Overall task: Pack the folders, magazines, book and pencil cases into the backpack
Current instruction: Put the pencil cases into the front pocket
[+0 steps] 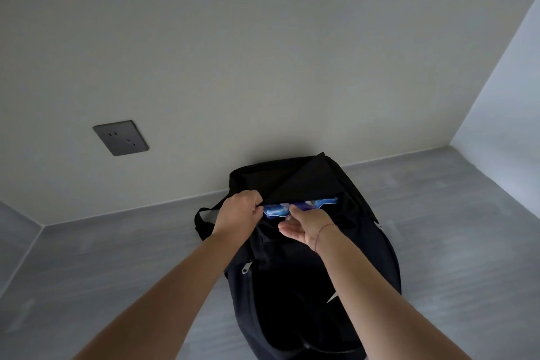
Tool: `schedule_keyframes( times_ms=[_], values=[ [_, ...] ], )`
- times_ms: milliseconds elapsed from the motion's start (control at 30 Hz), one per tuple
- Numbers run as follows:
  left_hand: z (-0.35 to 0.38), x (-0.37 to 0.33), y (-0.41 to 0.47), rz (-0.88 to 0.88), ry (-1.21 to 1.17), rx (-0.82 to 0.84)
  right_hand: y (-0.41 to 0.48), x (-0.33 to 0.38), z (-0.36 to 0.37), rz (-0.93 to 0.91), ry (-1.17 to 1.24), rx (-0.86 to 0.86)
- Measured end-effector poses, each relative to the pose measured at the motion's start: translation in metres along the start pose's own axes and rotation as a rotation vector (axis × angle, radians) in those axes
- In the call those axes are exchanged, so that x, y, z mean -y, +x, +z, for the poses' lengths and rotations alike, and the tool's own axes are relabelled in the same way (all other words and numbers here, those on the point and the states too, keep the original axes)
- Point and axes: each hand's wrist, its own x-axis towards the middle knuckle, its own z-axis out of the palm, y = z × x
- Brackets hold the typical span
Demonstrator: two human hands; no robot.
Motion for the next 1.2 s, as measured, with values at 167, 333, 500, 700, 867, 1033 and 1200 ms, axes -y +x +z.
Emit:
schedule_keyframes(
  times_ms=[167, 333, 500, 700, 867, 1033, 1200],
  values=[
    [0.003, -0.010, 0.001, 0.135, 0.049, 0.009, 0.015, 0.001, 0.019, 0.020, 0.154, -0.041],
    [0.014, 0.001, -0.008, 0.141, -0.011, -0.025, 0.012, 0.002, 0.006, 0.015, -0.497, -0.008],
    [0.032, 0.005, -0.025, 0.236, 0.054, -0.036, -0.024, 0.013, -0.027, -0.297, -1.247, 0.046],
    [0.033, 0.018, -0.026, 0.033, -0.182, 0.083, -0.024, 0.008, -0.029, -0.573, -1.396, -0.195],
    [0.033, 0.023, -0.029, 0.015, -0.232, 0.073, -0.005, -0.010, -0.008, -0.613, -1.427, -0.294],
    [0.038, 0.021, -0.036, 0.109, -0.152, -0.024, 0.007, -0.024, 0.003, -0.445, -1.100, -0.221],
    [0.041, 0.017, -0.038, 0.113, -0.147, -0.072, 0.005, -0.034, 0.010, -0.450, -0.670, -0.138]
  ],
)
